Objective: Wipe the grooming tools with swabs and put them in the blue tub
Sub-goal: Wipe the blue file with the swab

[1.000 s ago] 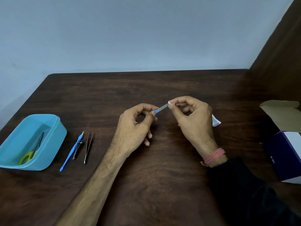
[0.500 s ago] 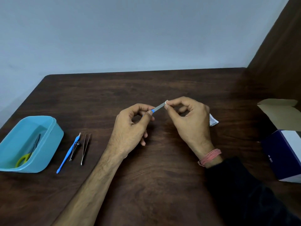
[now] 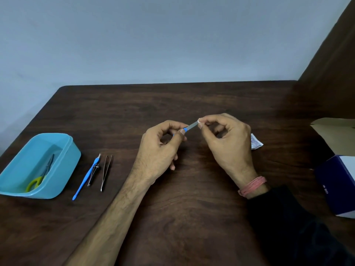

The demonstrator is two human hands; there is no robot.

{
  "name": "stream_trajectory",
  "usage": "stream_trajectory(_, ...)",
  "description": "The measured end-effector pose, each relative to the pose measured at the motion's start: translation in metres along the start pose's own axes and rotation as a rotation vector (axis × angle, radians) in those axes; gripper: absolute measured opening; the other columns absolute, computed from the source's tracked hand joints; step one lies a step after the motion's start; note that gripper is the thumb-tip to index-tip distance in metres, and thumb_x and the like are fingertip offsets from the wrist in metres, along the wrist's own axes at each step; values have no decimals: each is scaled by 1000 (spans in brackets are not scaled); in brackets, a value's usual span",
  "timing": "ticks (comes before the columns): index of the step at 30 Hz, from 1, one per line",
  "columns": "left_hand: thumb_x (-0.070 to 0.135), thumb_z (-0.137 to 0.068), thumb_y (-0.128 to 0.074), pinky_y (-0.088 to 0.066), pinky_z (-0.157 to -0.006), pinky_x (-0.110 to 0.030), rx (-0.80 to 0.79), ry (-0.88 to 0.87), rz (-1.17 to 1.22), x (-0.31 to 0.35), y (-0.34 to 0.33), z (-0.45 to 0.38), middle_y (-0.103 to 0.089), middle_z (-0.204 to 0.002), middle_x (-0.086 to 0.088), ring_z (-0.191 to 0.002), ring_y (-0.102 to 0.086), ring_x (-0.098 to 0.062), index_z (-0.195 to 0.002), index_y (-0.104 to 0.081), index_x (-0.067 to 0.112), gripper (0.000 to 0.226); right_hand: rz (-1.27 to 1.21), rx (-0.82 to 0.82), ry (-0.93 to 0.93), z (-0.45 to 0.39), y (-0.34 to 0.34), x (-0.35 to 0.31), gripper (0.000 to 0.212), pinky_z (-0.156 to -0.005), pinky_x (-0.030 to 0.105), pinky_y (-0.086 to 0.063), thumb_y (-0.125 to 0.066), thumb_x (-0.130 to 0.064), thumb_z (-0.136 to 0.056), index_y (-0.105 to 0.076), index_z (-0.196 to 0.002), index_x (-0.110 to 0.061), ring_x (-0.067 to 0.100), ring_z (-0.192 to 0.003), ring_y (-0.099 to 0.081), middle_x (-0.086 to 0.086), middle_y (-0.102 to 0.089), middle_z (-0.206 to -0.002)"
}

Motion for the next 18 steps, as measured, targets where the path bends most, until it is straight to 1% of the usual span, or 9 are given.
stream_trajectory(2,22,-109,-70,-47,-37,-25,-1,-9,-10,0,0,1,-78,-96,4,-51,-59,-14,-111,-82,30,14,-12,9,-23,0,0,0,9,-56,27,-53,-87,-12,-93,-86,-97,-20,14,-64,-69,-14,-76,-91)
stream_trajectory(5,21,-109,-69,-46,-37,-25,20,-14,-12,0,0,1,-78,-96,4,-51,-58,-15,-110,-82,30,15,1,-14,17,1,-1,-2,9,-57,21,-51,-86,-11,-93,-86,-98,-18,13,-64,-69,-13,-76,-92)
stream_trajectory(7,22,-109,-69,-46,-37,-25,25,-19,-18,0,1,1,-78,-96,4,-51,-57,-15,-111,-82,30,15,-11,-2,-2,1,-1,-1,9,-57,19,-49,-86,-11,-93,-86,-98,-19,14,-63,-69,-13,-76,-91)
stream_trajectory(11,23,-110,-69,-45,-37,-24,31,-20,-16,-1,0,0,-78,-96,5,-51,-56,-14,-111,-82,30,15,-9,-26,-8,1,-1,-1,9,-56,19,-49,-87,-12,-92,-86,-98,-19,14,-61,-68,-13,-76,-90)
stream_trajectory(14,25,-110,-70,-46,-37,-25,26,-18,-19,-2,0,0,-79,-97,8,-51,-56,-12,-113,-82,31,13,-15,-2,-31,1,-1,0,10,-57,19,-47,-87,-13,-92,-86,-97,-21,16,-59,-66,-12,-76,-89)
stream_trajectory(18,25,-110,-70,-45,-37,-25,33,-8,-5,-3,-1,0,-79,-96,8,-52,-54,-13,-112,-82,31,14,2,-21,-19,2,0,-1,9,-56,18,-46,-87,-14,-92,-86,-98,-21,17,-57,-64,-13,-76,-90)
Point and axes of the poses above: each hand's wrist, its own z-axis away from the middle knuckle, its own y-axis out of the back of the hand, x = y × z, the point moved 1 cm from there along -z, towards the middle knuckle
